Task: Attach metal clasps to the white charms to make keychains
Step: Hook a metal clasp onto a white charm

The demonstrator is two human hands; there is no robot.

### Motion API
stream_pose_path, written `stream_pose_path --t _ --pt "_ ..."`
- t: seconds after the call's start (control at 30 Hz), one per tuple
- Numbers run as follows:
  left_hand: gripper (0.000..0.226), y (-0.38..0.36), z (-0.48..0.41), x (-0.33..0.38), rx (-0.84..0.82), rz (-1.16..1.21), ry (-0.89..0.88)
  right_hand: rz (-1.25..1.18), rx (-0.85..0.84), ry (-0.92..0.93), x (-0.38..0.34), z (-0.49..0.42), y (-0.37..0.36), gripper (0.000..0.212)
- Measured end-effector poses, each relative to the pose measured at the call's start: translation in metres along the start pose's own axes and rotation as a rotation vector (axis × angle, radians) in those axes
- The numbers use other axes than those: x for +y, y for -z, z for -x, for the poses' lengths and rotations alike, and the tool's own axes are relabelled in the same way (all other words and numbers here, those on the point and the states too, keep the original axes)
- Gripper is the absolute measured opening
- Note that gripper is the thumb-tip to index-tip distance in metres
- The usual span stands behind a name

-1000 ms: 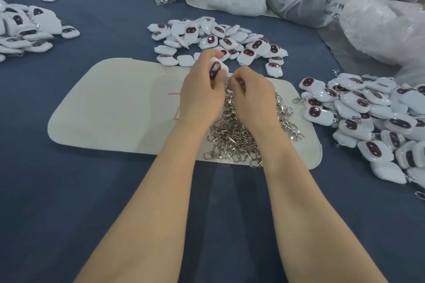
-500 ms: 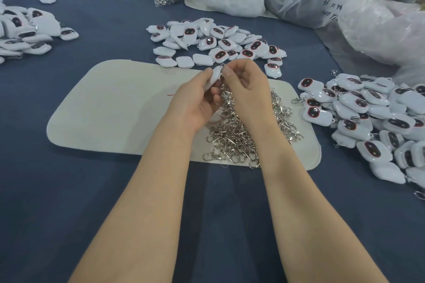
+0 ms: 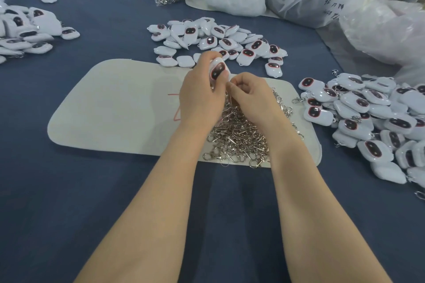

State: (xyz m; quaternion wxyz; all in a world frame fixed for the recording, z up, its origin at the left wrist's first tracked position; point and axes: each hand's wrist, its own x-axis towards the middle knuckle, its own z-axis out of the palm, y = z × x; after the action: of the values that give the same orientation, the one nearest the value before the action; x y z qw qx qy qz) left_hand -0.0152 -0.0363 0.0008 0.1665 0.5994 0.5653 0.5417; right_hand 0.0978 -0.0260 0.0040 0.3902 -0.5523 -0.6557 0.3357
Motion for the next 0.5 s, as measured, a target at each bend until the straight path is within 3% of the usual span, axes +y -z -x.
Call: stream_pose_path --t 0.1,0.2,0.27,0.33,0.5 --pt "0.023 -0.001 0.000 0.002 0.006 0.041 -0.004 -0.094 0.040 -0.023 0.000 0.001 -0.001 0.016" --pt "0.016 0.001 -0.008 0.000 0.061 0.450 0.321 -0.266 0.069 -0.001 -0.004 0.001 -0.005 0.008" --pt "0.010 0.003 -0.012 0.000 0.041 0.789 0.616 -0.264 0.056 0.038 -0.007 0.001 -0.007 0.008" --pt "0.015 0.005 -0.012 -0.001 0.024 1.012 0.803 -0.201 0.069 0.077 -0.009 0.001 -0.010 0.012" --pt "0.019 0.007 -0.011 0.002 -0.009 1.188 0.931 -0.101 0.148 0.156 -0.010 0.002 -0.012 0.010"
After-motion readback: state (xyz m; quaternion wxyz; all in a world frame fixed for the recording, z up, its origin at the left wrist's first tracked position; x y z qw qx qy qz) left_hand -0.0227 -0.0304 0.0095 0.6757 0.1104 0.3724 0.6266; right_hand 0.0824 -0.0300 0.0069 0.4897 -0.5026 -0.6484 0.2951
